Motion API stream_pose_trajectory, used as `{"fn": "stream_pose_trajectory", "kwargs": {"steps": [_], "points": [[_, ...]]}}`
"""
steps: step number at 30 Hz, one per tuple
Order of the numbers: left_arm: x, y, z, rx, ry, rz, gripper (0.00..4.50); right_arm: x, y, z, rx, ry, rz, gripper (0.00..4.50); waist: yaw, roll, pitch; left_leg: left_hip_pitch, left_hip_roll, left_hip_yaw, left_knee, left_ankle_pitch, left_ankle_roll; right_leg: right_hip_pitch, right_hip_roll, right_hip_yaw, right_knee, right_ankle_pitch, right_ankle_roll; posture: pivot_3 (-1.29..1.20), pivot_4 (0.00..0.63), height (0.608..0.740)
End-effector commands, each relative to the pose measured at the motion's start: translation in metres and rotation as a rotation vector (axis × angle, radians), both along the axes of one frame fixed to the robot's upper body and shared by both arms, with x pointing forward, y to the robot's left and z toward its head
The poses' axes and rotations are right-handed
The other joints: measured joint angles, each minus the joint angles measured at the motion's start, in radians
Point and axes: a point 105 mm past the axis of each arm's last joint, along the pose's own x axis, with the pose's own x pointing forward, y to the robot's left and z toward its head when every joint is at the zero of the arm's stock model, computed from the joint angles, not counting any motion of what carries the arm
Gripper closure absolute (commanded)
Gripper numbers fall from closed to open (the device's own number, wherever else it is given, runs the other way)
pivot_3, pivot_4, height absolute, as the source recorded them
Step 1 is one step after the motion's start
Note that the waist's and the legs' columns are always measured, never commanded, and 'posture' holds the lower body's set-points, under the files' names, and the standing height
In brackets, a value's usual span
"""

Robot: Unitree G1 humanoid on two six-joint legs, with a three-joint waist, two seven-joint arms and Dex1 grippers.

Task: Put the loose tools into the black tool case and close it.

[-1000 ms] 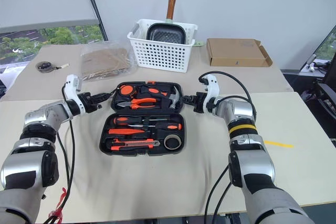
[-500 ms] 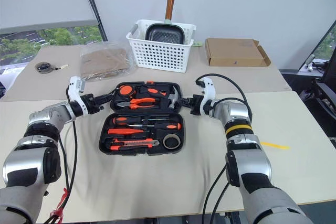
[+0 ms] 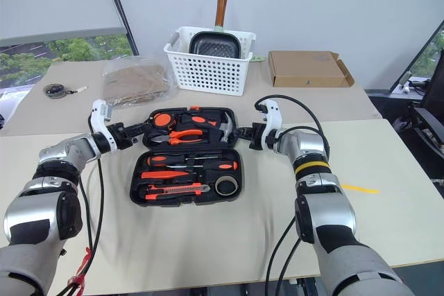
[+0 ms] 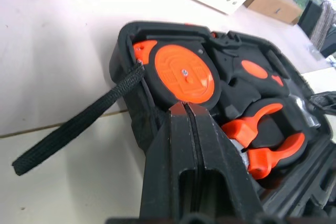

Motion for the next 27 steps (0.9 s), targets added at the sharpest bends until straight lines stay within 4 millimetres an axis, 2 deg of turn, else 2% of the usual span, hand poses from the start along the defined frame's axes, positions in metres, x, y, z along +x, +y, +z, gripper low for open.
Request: {"fn": "stream_pose_trajectory", "kwargs": {"steps": [1,4,7,12,16,26,27], "points": [[-0.004,0.011,0.013,-0.045,-0.052,0.002,4.50,0.006,0.003,0.019,0.001,-0.080,0.007,4.47,0.000,0.000,0.000,0.000,0.000,0.000,0.000,0.000,0.000,0.000,0.000,0.000,0.000,0.000,0.000,0.00,0.150,0.700],[-0.004,0.016,0.009,-0.013,-0.055,0.034,3.82,0.006,0.003,0.019,0.002,-0.084,0.006,4.50,0.000,0.000,0.000,0.000,0.000,0.000,0.000,0.000,0.000,0.000,0.000,0.000,0.000,0.000,0.000,0.00,0.150,0.700],[-0.002,0.017,0.002,0.043,-0.045,0.063,2.73,0.006,0.002,0.018,-0.001,-0.085,0.007,4.50,0.000,0.000,0.000,0.000,0.000,0.000,0.000,0.000,0.000,0.000,0.000,0.000,0.000,0.000,0.000,0.00,0.150,0.700],[-0.001,0.015,0.003,0.019,-0.038,0.057,2.73,0.006,0.002,0.018,-0.005,-0.091,0.009,4.50,0.000,0.000,0.000,0.000,0.000,0.000,0.000,0.000,0.000,0.000,0.000,0.000,0.000,0.000,0.000,0.00,0.150,0.700],[0.001,0.015,-0.005,0.048,0.002,0.089,2.73,0.006,0.002,0.018,-0.007,-0.095,0.011,4.50,0.000,0.000,0.000,0.000,0.000,0.000,0.000,0.000,0.000,0.000,0.000,0.000,0.000,0.000,0.000,0.00,0.150,0.700],[0.011,-0.003,-0.006,0.059,0.009,0.086,2.73,0.006,0.000,0.018,-0.011,-0.100,0.007,4.50,0.000,0.000,0.000,0.000,0.000,0.000,0.000,0.000,0.000,0.000,0.000,0.000,0.001,0.000,0.000,0.00,0.150,0.700],[0.012,-0.003,-0.006,0.056,0.006,0.092,3.24,0.006,0.000,0.018,-0.011,-0.101,0.007,4.50,0.000,0.000,0.000,0.000,0.000,0.000,0.000,0.000,0.000,0.000,0.000,0.000,0.001,0.000,0.000,0.00,0.150,0.700]]}}
